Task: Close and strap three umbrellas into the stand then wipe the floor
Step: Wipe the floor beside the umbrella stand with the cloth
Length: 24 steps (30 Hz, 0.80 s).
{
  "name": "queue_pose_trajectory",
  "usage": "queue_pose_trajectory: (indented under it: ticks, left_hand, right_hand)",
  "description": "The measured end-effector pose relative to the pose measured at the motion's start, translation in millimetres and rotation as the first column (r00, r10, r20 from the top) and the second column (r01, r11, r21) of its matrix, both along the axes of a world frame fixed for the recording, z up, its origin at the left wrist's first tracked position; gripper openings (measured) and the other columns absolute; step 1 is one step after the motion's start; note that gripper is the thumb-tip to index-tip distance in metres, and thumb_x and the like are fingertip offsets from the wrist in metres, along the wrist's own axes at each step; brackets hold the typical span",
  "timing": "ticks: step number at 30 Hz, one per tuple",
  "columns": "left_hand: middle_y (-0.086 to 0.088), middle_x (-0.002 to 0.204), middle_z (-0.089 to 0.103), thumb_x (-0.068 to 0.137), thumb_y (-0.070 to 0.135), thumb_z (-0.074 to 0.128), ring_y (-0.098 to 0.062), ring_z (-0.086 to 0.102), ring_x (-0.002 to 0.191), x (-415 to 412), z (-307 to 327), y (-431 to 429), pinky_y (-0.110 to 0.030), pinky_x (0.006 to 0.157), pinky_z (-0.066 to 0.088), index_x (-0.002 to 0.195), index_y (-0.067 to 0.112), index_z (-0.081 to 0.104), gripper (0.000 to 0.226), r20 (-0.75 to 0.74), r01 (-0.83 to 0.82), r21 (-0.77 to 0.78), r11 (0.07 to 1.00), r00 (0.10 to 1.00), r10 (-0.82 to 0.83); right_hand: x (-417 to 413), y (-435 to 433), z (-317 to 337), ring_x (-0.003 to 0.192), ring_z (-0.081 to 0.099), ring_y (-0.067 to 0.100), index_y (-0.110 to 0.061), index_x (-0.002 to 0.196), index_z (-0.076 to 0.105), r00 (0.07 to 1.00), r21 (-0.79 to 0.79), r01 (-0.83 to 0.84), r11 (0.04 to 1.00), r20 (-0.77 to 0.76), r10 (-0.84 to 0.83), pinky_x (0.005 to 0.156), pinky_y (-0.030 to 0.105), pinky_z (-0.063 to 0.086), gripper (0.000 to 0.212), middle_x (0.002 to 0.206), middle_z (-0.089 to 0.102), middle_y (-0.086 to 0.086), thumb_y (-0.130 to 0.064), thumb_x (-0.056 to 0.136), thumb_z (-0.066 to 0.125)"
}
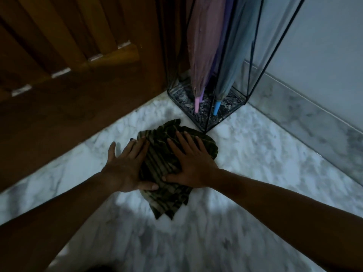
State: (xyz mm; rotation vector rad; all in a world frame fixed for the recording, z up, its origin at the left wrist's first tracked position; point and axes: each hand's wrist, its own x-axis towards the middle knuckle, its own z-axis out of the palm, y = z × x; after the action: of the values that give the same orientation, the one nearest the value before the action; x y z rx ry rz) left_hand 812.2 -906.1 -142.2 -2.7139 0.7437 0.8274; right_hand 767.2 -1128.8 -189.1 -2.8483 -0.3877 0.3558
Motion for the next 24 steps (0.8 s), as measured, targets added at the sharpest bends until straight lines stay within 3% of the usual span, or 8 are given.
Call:
queue_pose_trajectory:
  ticks: [4,8,15,24]
  left_hand:
    - [0.000,0.160,-0.034,0.054,0.098,0.033,-0.022,-0.023,0.151,25.8,-4.3,9.1,-0.061,0.113,-0.018,0.153,0.024,-0.026,0.137,-0.008,-0.088,-0.008,0.996,0.996,0.088]
    - [-0.002,0.161,-0.032,0.066,0.093,0.041,-0.022,-0.023,0.151,42.5,-7.2,17.2,-0.062,0.115,-0.013,0.153,0.021,-0.027,0.132,0.011,-0.170,-0.033,0.985,0.985,0.170]
    - [0.000,0.162,-0.030,0.068,0.092,0.033,-0.020,-0.020,0.152,59.6,-12.9,35.9,-0.061,0.117,-0.008,0.155,0.021,-0.023,0.126,0.059,-0.209,-0.040,0.977,0.976,0.211]
    - [-0.001,0.164,-0.026,0.072,0.090,0.041,-0.023,-0.016,0.153,50.4,-15.9,38.4,-0.064,0.116,-0.008,0.156,0.021,-0.019,0.124,0.067,-0.248,-0.101,0.964,0.965,0.255]
  right_hand:
    - [34.9,12.3,0.9,0.154,-0.020,0.027,-0.033,0.160,-0.009,0.998,-0.006,0.054,0.999,-0.027,-0.054,0.122,0.048,-0.016,0.112,0.168,-0.019,0.006,-0.088,0.078,0.044]
    - [71.0,21.3,3.7,0.155,-0.017,0.028,-0.032,0.161,-0.005,0.997,0.009,0.072,0.997,-0.016,-0.072,0.121,0.050,-0.013,0.118,0.169,-0.014,0.007,-0.090,0.073,0.048]
    - [130.7,34.4,6.7,0.155,-0.015,0.032,-0.034,0.161,-0.001,0.998,0.014,0.037,0.999,-0.056,-0.036,0.122,0.056,-0.009,0.134,0.169,-0.014,0.007,-0.095,0.057,0.057]
    - [127.4,42.8,8.0,0.155,-0.015,0.031,-0.036,0.161,0.000,0.998,-0.030,0.052,0.998,-0.035,-0.053,0.121,0.055,-0.011,0.130,0.169,-0.014,0.007,-0.096,0.059,0.054]
